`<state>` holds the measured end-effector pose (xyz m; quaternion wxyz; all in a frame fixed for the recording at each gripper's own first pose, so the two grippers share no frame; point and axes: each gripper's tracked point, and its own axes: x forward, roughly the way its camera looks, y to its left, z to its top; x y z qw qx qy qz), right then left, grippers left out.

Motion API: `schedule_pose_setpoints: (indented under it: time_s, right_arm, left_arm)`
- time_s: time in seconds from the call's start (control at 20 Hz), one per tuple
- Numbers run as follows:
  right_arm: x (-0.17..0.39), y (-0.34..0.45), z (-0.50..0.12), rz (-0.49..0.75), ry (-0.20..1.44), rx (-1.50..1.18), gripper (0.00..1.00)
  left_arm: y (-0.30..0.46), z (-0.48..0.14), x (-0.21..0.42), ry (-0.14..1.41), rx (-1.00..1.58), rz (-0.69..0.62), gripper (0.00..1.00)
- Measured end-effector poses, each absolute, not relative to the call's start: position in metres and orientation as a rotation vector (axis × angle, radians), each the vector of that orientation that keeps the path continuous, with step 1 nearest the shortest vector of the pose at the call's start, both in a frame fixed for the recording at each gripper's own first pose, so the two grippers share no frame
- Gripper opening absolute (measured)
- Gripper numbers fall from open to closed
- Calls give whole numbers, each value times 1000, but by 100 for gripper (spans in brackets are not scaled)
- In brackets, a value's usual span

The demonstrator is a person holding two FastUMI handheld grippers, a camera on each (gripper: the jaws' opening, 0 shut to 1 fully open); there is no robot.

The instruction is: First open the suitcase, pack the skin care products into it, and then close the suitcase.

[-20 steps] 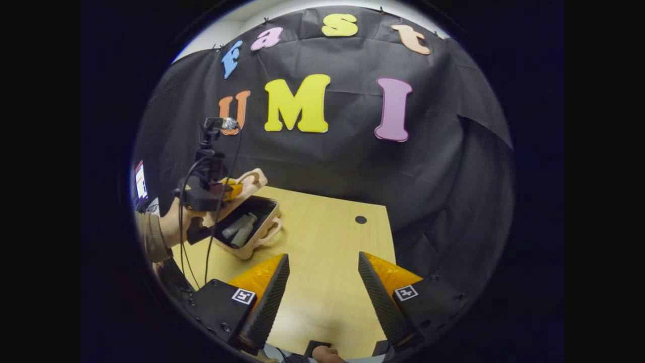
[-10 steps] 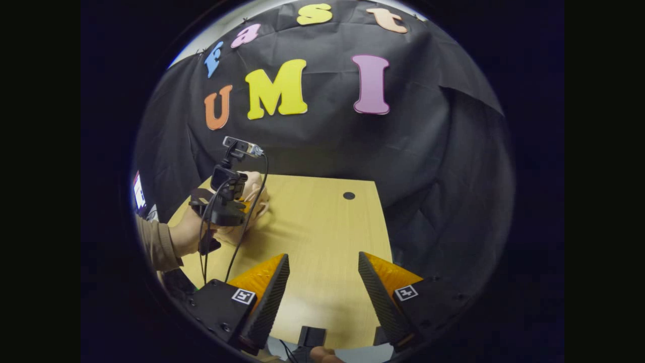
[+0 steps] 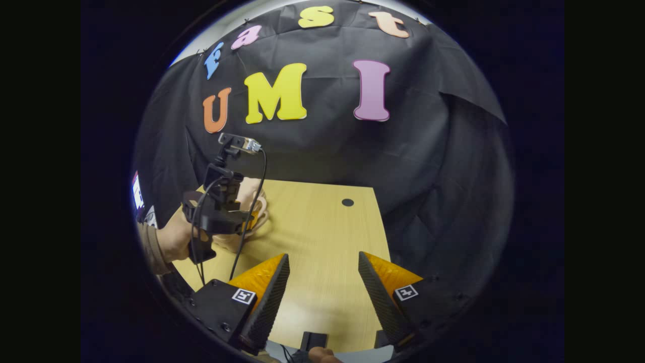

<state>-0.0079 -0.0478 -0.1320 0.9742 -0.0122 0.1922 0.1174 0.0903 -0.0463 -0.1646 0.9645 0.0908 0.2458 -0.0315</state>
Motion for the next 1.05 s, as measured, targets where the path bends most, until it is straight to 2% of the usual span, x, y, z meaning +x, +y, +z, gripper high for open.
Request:
schedule_pose_setpoints:
  time_s: [0.15,0.2,0.3,0.6,0.65,0.7,0.75,1.05]
  right_arm:
    - [0,-28,-113,223,335,-39,81]
    - [3,-19,-108,216,319,-36,78]
    - [10,1,-102,203,297,-25,81]
    - [13,70,-70,195,234,3,81]
    - [11,84,-63,202,217,4,78]
    - [8,99,-57,215,202,7,81]
    - [6,112,-53,228,186,5,79]
    - [-6,176,-21,253,85,-42,81]
  left_arm:
    - [-31,-107,67,384,168,-48,93]
    - [-17,-89,58,355,185,-12,98]
    - [10,-55,36,285,233,57,98]
    - [59,-19,-4,186,126,44,98]
    - [71,-12,-10,170,106,49,98]
    - [77,-10,-15,156,89,39,98]
    - [84,-9,-20,146,79,34,99]
    - [138,-3,-39,93,23,55,98]
